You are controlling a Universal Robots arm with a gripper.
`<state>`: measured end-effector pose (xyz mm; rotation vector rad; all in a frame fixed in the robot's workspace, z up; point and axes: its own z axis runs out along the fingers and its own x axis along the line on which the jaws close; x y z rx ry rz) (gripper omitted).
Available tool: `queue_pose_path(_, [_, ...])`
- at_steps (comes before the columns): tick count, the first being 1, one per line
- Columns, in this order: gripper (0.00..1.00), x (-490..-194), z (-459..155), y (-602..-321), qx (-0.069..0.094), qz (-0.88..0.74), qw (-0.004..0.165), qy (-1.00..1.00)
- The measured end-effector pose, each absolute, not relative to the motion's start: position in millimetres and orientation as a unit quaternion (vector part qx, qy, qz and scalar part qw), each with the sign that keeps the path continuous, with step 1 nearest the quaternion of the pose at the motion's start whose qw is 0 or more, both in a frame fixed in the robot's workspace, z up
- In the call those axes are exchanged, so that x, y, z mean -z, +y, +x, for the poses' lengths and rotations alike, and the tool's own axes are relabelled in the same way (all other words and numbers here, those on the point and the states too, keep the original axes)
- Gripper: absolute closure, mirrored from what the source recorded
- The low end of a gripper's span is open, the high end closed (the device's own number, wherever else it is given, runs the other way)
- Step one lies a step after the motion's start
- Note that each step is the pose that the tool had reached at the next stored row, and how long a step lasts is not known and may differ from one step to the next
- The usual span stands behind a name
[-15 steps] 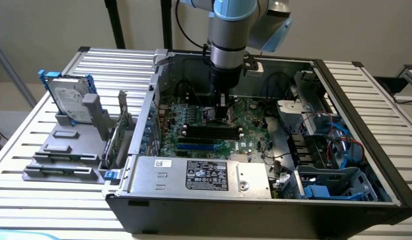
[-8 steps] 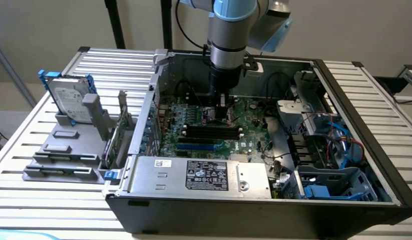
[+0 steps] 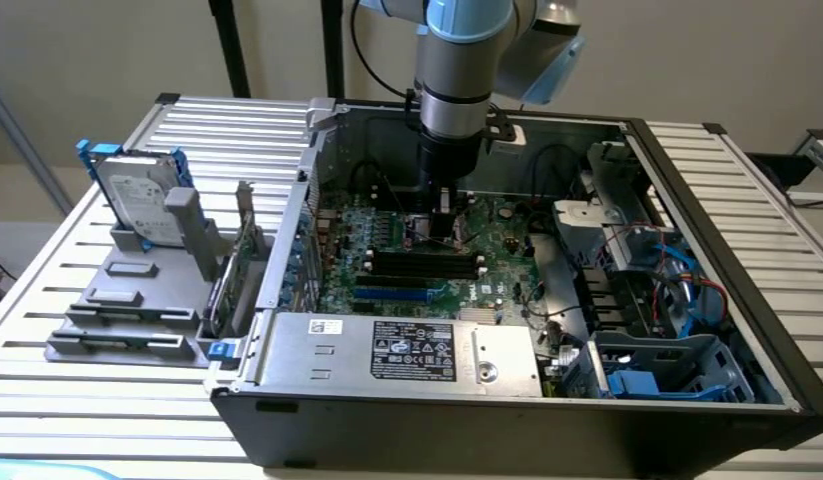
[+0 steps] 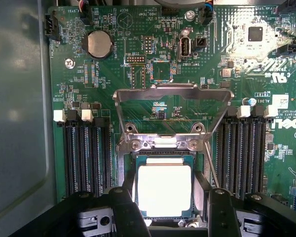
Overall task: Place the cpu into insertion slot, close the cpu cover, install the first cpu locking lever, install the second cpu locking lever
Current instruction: 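Place the cpu into insertion slot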
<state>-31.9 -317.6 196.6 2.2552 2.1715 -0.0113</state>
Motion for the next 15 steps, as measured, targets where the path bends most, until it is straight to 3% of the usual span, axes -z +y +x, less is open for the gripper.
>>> queue_pose_path(12, [0.44,-196.4,-31.8,-317.5,0.003,0.72,0.005,0.694])
queue_pose_path(13, [0.38,-196.4,-31.8,-317.6,0.004,0.72,0.005,0.694])
queue_pose_path(15, [0.38,-196.6,-31.8,-317.6,0.004,0.72,0.005,0.694])
